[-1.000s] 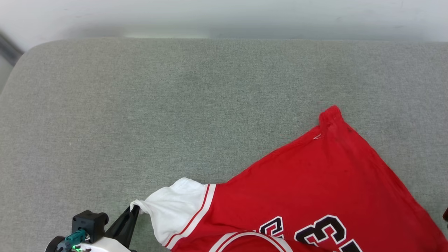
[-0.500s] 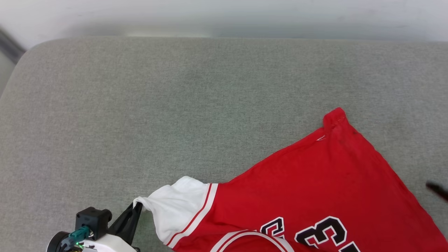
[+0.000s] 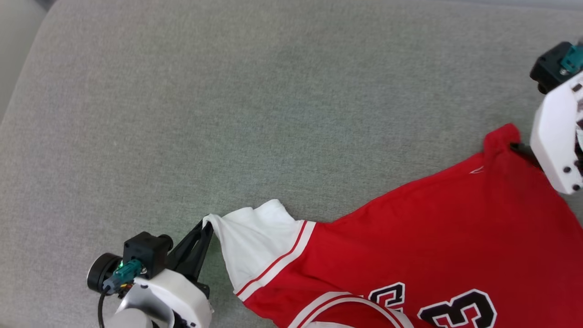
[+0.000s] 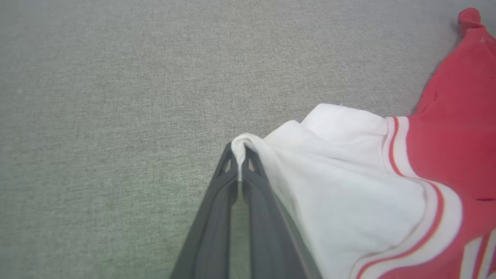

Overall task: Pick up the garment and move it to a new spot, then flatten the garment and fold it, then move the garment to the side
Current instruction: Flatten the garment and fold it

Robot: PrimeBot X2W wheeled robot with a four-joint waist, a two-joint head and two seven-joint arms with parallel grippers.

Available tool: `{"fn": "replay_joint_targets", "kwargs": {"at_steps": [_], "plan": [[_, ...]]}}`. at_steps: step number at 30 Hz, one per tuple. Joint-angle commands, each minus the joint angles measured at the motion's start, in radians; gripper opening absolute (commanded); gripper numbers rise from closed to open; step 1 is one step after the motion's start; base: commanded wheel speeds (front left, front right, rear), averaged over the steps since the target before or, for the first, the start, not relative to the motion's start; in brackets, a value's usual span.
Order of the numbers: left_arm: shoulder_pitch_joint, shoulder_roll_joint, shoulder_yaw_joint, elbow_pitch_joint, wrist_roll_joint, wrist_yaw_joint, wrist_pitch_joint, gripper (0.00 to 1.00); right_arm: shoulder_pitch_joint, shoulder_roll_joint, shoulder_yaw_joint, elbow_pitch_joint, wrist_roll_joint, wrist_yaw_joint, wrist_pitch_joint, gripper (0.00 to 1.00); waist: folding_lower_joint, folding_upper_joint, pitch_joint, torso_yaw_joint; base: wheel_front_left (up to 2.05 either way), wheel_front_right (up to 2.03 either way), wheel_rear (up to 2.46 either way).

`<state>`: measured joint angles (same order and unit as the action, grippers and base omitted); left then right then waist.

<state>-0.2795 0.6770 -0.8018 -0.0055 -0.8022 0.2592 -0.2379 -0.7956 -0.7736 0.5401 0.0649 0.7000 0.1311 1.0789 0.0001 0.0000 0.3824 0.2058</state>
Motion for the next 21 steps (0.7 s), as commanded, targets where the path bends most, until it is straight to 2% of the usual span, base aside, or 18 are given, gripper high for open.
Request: {"fn": "replay_joint_targets", "kwargs": {"at_steps": [1,5,13,14,15,16,17,21], "plan": [[-0.020,-0.009,-0.001,-0.001,0.008,-0.002,-0.005,0.00,-0.026,0.015,0.011,0.029,-0.006,0.000,-0.008,1.00,-0.0001,0.0000,0.034,0.022,0.00,0.00,0.00],[-0.048,-0.025,-0.004,0.005,0.018,-0.010,-0.006,0.00,-0.062,0.040,0.065,0.110,-0.012,0.000,-0.041,1.00,-0.0001,0.0000,0.071,0.037,0.00,0.00,0.00],[-0.076,-0.046,-0.004,0.027,0.022,-0.018,-0.010,0.00,-0.013,0.027,0.226,0.199,0.036,0.001,-0.087,1.00,-0.0001,0.0000,0.091,0.041,0.00,0.00,0.00],[-0.077,-0.047,-0.004,0.031,0.021,-0.019,-0.011,0.00,-0.016,0.025,0.236,0.200,0.038,0.001,-0.104,0.36,-0.0001,0.0000,0.089,0.040,0.00,0.00,0.00],[-0.076,-0.047,-0.004,0.035,0.020,-0.019,-0.011,0.00,-0.021,0.023,0.242,0.202,0.042,0.001,-0.124,0.00,-0.0001,0.0000,0.084,0.038,0.00,0.00,0.00],[-0.074,-0.046,-0.004,0.038,0.020,-0.020,-0.012,0.00,-0.029,0.020,0.244,0.206,0.049,0.001,-0.141,0.00,-0.0001,0.0000,0.078,0.035,0.00,0.00,0.00],[-0.067,-0.038,0.000,0.044,0.023,-0.020,-0.013,0.00,-0.063,0.012,0.243,0.207,0.063,0.000,-0.206,0.00,-0.0001,0.0000,0.047,0.024,0.00,0.00,0.00],[-0.083,-0.021,-0.007,0.047,0.040,-0.028,-0.008,0.00,-0.106,0.001,0.248,0.185,0.089,-0.001,-0.298,0.00,-0.0001,0.0000,-0.013,0.005,0.00,0.00,0.00]]}}
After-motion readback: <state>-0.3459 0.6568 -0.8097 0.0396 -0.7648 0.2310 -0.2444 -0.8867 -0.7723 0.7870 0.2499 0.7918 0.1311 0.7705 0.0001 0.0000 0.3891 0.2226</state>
